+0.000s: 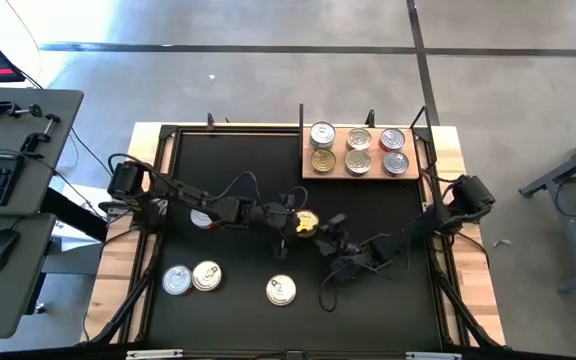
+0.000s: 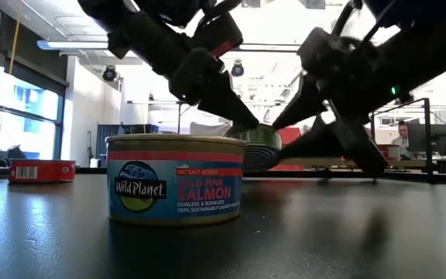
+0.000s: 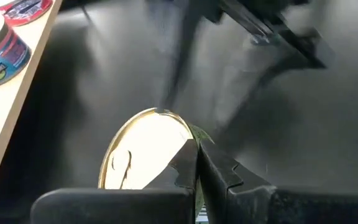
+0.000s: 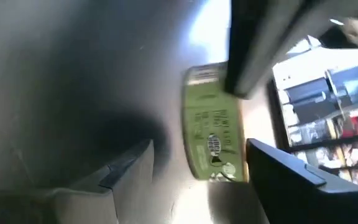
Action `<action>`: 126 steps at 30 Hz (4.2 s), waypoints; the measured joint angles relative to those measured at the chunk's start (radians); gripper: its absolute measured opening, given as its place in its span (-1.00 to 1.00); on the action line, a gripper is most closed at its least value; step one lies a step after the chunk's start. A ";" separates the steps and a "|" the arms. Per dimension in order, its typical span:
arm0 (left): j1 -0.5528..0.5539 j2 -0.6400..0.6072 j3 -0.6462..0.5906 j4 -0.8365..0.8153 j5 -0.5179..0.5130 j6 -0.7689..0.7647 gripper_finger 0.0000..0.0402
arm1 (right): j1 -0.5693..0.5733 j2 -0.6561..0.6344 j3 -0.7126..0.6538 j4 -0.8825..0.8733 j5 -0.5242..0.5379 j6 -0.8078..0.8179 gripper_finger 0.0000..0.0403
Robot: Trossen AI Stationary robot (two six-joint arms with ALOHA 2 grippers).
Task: Stack canned seafood by type on shelf
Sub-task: Stack the green tuna can on top of the other green tuna can on the shelf
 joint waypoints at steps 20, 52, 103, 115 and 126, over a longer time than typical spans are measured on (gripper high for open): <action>-0.007 -0.039 0.002 -0.071 0.033 -0.008 -0.93 | -0.035 0.033 0.001 0.121 -0.080 0.011 -0.40; -0.232 -0.221 -0.462 0.308 -0.383 -0.353 -0.73 | -0.595 -0.133 0.259 -0.510 -0.155 -0.308 -0.40; -0.233 -0.221 -0.462 0.304 -0.374 -0.405 -0.74 | -0.628 -0.122 0.322 -0.576 -0.214 -0.205 0.54; -0.233 -0.221 -0.462 0.303 -0.373 -0.405 -0.74 | -0.630 -0.122 0.322 -0.580 -0.217 -0.204 0.54; -0.233 -0.221 -0.462 0.303 -0.372 -0.405 -0.74 | -0.645 -0.122 0.322 -0.568 -0.224 -0.192 0.54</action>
